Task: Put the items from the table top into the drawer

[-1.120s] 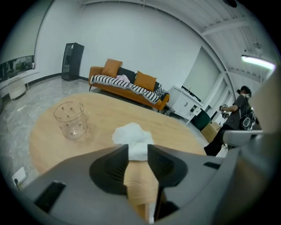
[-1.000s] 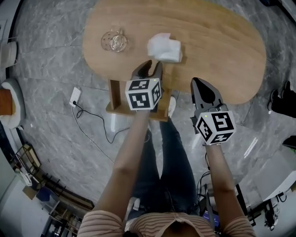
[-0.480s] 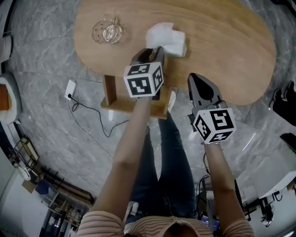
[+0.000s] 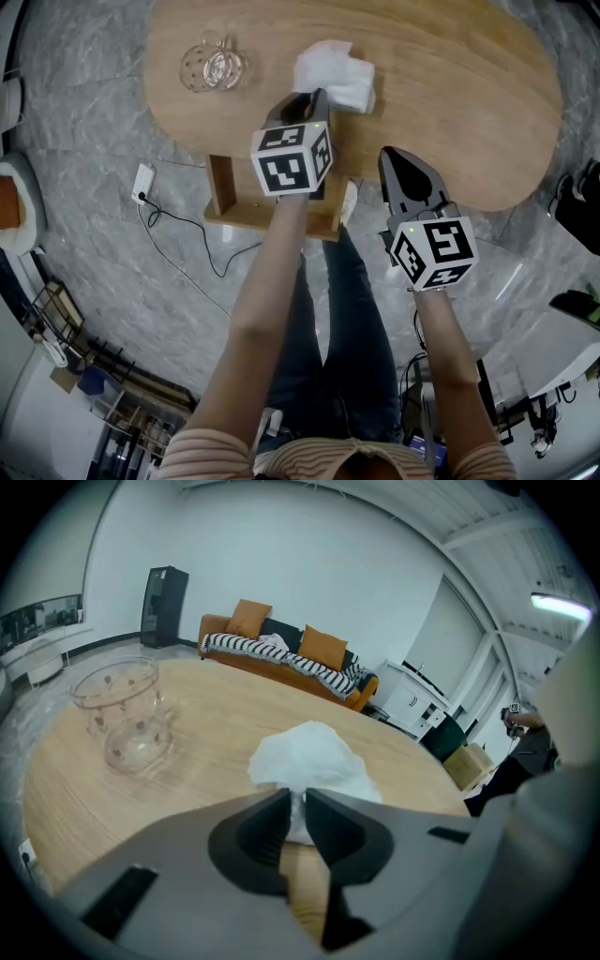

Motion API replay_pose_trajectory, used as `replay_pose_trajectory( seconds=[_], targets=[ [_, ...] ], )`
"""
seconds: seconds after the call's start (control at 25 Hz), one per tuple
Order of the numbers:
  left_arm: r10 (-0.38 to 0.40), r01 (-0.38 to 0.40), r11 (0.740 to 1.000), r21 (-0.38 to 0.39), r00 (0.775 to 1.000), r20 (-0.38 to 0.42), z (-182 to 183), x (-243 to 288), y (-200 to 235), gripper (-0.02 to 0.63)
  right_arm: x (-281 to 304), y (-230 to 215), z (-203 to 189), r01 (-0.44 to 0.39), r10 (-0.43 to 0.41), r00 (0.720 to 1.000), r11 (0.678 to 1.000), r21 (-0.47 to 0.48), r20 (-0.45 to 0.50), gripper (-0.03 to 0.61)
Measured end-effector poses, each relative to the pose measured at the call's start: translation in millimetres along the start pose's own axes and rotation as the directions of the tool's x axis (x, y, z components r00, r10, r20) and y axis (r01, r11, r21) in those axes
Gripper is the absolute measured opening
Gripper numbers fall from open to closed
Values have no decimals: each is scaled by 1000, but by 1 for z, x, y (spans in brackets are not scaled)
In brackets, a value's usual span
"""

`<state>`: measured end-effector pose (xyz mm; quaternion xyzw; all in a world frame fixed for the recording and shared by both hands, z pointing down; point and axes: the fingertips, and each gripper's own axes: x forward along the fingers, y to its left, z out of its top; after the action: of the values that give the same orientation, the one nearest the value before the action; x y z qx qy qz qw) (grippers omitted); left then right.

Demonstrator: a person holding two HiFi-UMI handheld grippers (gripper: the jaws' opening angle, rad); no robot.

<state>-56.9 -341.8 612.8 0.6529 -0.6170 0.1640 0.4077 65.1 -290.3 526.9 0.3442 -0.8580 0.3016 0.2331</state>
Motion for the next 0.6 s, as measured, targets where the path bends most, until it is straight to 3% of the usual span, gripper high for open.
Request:
replay_pose_trajectory(
  seconds=[0.6],
  targets=[
    [-75, 83, 993, -88, 992, 97, 17, -36, -9, 29, -13, 19, 1, 16, -16, 1000, 1000, -25, 3, 8]
  ],
)
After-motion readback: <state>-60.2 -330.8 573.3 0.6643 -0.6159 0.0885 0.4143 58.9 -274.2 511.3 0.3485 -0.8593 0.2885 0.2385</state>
